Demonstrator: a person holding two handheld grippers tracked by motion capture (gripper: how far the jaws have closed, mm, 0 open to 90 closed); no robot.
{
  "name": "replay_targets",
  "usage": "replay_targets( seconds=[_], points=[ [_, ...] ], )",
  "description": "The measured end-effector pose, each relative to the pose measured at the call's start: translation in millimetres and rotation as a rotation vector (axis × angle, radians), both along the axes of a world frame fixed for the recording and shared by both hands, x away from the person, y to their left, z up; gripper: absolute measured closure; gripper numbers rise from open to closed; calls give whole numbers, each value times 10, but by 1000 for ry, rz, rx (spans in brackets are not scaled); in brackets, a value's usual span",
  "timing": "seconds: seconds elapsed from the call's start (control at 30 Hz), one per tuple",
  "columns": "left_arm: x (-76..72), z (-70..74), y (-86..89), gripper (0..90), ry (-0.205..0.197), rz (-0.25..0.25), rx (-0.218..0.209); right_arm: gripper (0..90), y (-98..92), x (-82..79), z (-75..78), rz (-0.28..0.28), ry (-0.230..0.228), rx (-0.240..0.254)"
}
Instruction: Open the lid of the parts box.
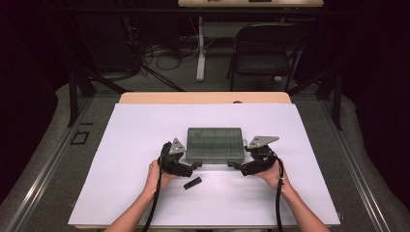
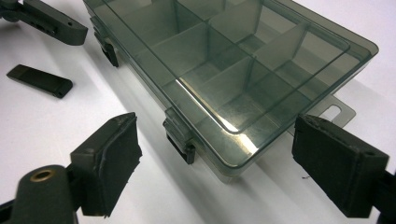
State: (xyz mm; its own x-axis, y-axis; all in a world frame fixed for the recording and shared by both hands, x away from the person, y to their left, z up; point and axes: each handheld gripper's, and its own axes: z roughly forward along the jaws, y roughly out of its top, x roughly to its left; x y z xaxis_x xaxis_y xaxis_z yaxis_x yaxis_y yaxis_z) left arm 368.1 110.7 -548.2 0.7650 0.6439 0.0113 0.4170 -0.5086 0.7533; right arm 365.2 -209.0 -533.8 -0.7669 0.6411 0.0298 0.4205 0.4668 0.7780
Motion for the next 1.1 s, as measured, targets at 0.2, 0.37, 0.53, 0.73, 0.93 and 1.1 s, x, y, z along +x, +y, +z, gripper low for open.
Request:
replay_targets(
  seconds=[0.2,0.37,0.53,0.73,0.93,1.1],
  points=[
    [12,-11,13,163,9,1,-5,177,-10,-2,-19,-9,-1,-13],
    [10,-21,1,187,12,-2,0,218,-1,9,-38,-18,-3,-29],
    [3,-31,-17,209,7,0,4,230,9,7,-46,-23,-9,-44],
    [7,-35,-20,224,12,2,12,236,13,19,-63,-38,-6,-54],
    [10,-42,-26,230,14,3,13,237,27,23,-86,-44,4,-67],
    [8,-42,-26,232,15,5,13,243,34,27,-93,-49,-1,-69]
  ],
)
